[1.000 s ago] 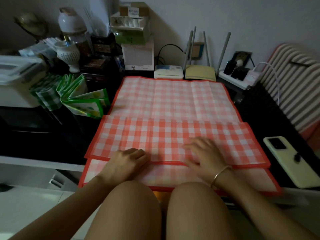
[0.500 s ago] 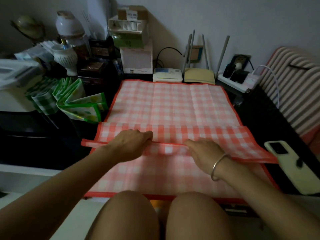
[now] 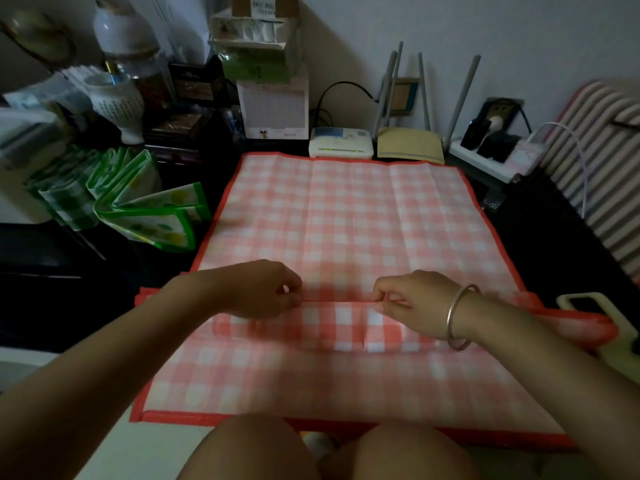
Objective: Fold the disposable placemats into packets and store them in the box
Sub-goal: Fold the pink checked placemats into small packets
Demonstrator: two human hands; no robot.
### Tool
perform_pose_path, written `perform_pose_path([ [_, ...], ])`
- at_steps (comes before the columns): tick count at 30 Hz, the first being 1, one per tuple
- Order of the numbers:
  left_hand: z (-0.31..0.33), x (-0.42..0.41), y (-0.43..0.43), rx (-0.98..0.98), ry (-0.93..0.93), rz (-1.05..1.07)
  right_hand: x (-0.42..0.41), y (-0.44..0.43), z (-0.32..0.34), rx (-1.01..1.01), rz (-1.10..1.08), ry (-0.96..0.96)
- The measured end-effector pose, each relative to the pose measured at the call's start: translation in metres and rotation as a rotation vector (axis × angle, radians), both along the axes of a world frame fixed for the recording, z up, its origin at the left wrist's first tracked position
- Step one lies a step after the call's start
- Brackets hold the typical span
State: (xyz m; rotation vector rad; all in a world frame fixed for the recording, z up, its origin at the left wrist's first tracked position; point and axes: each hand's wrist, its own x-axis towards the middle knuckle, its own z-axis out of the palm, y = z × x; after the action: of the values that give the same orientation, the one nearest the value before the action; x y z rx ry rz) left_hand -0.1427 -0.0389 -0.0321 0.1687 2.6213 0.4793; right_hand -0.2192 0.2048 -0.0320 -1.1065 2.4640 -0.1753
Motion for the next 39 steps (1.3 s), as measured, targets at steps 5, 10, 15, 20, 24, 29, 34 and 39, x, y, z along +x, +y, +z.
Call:
perform_pose_path([
  [5,-0.012,0.001,-0.003,-0.078,0.253,-0.015,-0.002,0.001,-0.016,0.026,0.113,0.536],
  [10,-0.044,0.007,-0.008,-0.222,0.641,0.009,0.003,0.004,-0.047,-0.167,-0.041,0.699],
  [15,-0.073,0.012,-0.007,-0.106,0.820,0.130,0.002,0.011,-0.061,-0.365,-0.238,0.460],
  [20,-0.082,0.007,-0.011,-0.105,0.849,0.172,-0.004,0.012,-0.069,-0.474,-0.366,0.329],
  [24,-0.084,0.000,-0.015,-0.132,0.848,0.144,-0.007,0.012,-0.073,-0.505,-0.376,0.315],
  [29,-0.082,-0.008,-0.014,-0.239,0.819,0.068,-0.007,0.010,-0.075,-0.503,-0.373,0.321],
  [34,-0.065,-0.016,-0.005,-0.357,0.689,-0.004,-0.009,0.012,-0.081,-0.518,-0.335,0.363],
  [39,-0.063,-0.007,0.024,-0.292,0.719,-0.070,-0.010,0.012,-0.084,-0.458,-0.312,0.407],
])
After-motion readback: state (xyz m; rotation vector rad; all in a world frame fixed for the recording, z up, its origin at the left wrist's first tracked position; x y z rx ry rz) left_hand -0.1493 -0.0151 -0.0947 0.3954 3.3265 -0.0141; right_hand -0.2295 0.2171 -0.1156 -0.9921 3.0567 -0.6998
